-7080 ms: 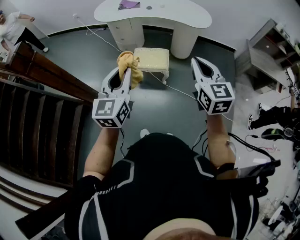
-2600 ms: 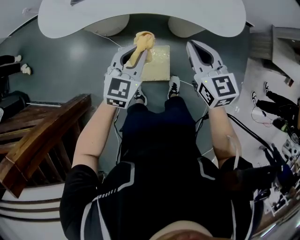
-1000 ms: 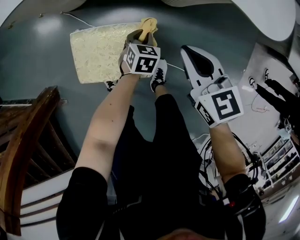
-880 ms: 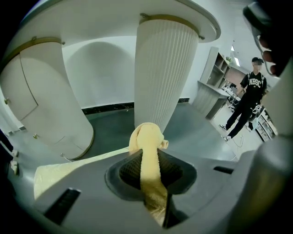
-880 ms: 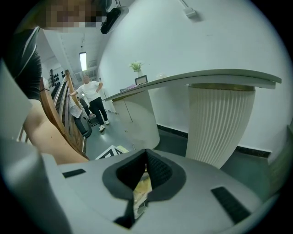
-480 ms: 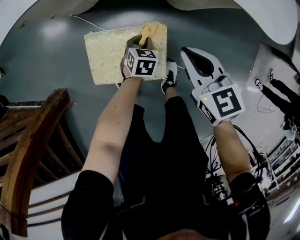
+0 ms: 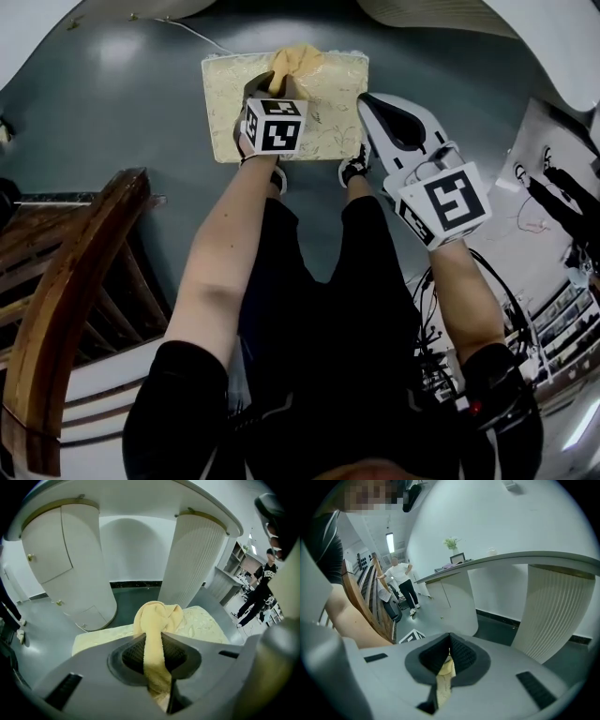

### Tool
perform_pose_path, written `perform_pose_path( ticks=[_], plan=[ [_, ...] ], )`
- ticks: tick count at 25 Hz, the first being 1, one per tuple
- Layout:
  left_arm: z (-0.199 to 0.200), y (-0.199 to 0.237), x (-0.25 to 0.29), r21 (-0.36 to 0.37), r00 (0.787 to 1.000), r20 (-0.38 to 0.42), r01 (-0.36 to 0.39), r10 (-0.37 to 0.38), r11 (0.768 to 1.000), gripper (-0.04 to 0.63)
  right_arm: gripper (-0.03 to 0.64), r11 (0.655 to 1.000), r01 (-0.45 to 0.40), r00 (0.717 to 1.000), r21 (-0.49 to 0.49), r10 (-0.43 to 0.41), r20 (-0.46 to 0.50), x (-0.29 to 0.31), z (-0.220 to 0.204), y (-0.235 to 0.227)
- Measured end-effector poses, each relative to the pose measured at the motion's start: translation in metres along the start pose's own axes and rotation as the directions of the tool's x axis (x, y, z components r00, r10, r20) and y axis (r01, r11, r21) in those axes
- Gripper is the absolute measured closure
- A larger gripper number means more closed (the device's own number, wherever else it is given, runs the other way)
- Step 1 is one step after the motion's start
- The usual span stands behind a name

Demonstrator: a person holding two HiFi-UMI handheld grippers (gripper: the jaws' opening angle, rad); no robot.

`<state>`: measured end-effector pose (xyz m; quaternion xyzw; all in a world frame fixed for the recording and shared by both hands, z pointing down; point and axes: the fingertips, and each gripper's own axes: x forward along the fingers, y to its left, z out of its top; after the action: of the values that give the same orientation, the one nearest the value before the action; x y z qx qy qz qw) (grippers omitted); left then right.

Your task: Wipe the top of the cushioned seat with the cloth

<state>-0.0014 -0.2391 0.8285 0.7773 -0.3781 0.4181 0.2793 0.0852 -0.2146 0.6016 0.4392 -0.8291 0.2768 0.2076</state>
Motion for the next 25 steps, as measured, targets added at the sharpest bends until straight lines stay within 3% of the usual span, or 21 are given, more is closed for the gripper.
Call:
perform_pose_path(
  ticks=[12, 22, 25],
  plan=[
    [-0.026, 0.097, -0.029, -0.1, 0.999, 0.005, -0.044, 0.045, 0.994, 0.531, 0.611, 0.998, -0.059, 0.998, -0.015, 0.059, 0.003, 0.055, 0.034, 0.044],
    [-0.049, 0.154, -0.042, -0.173, 0.988, -0.128, -0.103, 0.082, 0.979, 0.531, 0.611, 0.997, -0.071, 0.997, -0.026, 0.071, -0.002, 0.066, 0.037, 0.059],
    [-0.05, 0.167, -0.055, -0.191, 0.989, -0.101, -0.124, 0.106, 0.974, 0.531, 0.611, 0.997, -0.071, 0.997, -0.029, 0.071, 0.006, 0.055, 0.037, 0.055]
  ],
)
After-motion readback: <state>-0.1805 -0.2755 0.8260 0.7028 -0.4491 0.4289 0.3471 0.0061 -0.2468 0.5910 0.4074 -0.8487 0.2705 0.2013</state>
